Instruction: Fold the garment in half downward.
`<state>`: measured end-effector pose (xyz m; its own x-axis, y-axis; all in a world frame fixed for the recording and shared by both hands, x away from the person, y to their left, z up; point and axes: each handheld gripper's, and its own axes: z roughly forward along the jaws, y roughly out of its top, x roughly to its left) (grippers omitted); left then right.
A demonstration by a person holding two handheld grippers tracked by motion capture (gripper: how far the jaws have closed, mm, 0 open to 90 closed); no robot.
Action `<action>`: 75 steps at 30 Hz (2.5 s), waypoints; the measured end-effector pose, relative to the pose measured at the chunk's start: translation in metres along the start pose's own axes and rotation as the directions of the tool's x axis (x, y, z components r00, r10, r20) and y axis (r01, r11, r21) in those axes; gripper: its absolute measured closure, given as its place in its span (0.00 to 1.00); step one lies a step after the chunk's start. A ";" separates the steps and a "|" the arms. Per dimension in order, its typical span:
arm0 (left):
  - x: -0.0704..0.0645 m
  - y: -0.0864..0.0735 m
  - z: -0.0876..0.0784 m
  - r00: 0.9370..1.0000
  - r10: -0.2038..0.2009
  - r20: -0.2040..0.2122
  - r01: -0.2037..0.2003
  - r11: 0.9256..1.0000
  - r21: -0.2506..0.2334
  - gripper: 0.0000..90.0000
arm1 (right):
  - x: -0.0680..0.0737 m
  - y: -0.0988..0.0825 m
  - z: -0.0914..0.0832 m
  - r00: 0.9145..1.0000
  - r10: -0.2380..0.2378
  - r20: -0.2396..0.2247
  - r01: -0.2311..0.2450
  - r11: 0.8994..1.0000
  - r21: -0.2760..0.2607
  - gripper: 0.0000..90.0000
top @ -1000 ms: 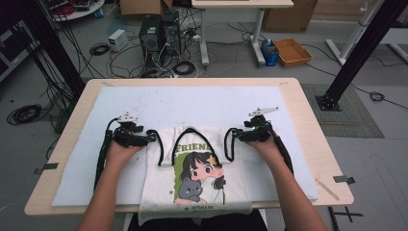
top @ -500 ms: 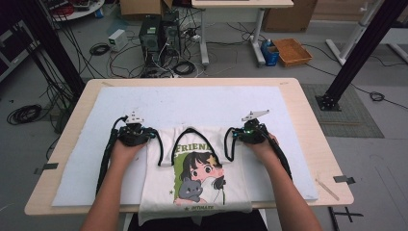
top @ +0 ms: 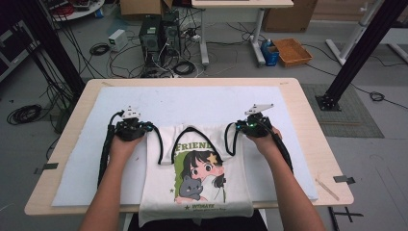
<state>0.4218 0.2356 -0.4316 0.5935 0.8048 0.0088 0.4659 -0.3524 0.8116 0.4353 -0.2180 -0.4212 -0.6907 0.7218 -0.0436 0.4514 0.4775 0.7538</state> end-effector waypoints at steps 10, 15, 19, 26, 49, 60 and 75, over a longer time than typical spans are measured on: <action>0.016 0.031 0.007 1.000 0.009 -0.021 -0.009 1.000 0.007 0.93 | -0.016 0.018 0.002 0.999 0.009 0.047 -0.008 1.000 -0.010 0.91; 0.028 0.050 0.010 0.999 -0.012 -0.045 0.011 1.000 -0.007 0.93 | -0.026 0.035 0.003 0.997 0.029 0.067 -0.027 0.999 -0.023 0.91; 0.033 0.061 0.003 0.998 -0.048 -0.036 0.047 0.997 -0.053 0.93 | -0.030 0.053 0.000 0.994 0.046 0.097 -0.041 0.998 -0.049 0.91; 0.024 0.050 -0.009 0.998 -0.054 0.042 0.057 0.996 -0.074 0.93 | -0.025 0.048 -0.006 0.998 0.039 0.057 -0.034 0.995 -0.094 0.91; 0.000 0.028 -0.059 0.995 0.019 0.101 0.000 0.983 -0.182 0.93 | -0.003 0.022 -0.047 1.000 -0.016 -0.022 0.011 0.979 -0.205 0.91; -0.021 0.009 -0.079 0.986 0.049 0.157 -0.010 0.971 -0.239 0.93 | 0.019 -0.001 -0.071 0.997 -0.063 -0.052 0.046 0.960 -0.277 0.90; -0.047 -0.049 -0.114 0.969 0.047 0.243 0.016 0.969 -0.248 0.93 | 0.056 -0.053 -0.095 0.981 -0.146 -0.126 0.102 0.947 -0.305 0.90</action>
<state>0.2969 0.2695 -0.4053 0.7562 0.6474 -0.0955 0.2978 -0.2104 0.9312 0.3191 -0.2500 -0.4016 -0.8151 0.5750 -0.0700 0.1849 0.3729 0.9093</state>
